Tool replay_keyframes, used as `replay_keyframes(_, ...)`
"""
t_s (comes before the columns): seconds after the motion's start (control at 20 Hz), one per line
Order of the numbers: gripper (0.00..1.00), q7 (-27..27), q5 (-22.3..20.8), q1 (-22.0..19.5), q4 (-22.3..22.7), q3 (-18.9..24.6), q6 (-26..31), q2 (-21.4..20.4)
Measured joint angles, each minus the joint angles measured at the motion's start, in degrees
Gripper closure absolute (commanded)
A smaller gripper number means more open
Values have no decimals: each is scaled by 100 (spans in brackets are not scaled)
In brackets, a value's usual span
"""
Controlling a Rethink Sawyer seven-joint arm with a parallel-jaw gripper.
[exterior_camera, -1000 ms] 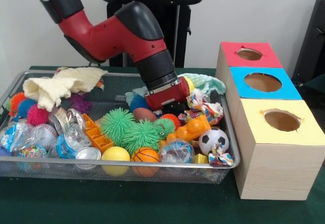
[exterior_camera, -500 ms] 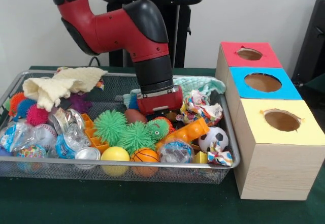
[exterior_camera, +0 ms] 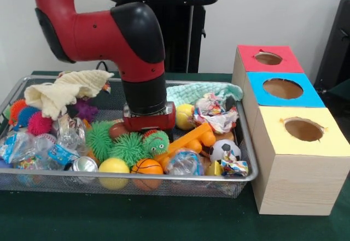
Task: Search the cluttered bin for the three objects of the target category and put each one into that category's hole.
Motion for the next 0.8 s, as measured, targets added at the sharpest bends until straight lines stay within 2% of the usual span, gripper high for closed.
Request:
replay_keyframes(0.05, 0, -1, -9, 193, -469, -155, 1048, 62)
replay_keyframes(0.1, 0, 0, -15, 263, -673, -227, 1498, 111)
replay_keyframes(0.15, 0, 0, -25, 293, -773, -260, 1718, 141)
replay_keyframes(0.25, 0, 0, -102, 384, -1239, -422, 2708, 315)
replay_keyframes(0.3, 0, 0, -227, 393, -1631, -559, 3529, 489)
replay_keyframes(0.45, 0, 0, -375, 369, -1965, -717, 4294, 643)
replay_keyframes(0.5, 0, 0, -522, 338, -2191, -861, 4822, 734)
replay_keyframes(0.55, 0, 0, -606, 316, -2310, -942, 5075, 774)
replay_keyframes(0.8, 0, -1, -933, 157, -2767, -1205, 5705, 875)
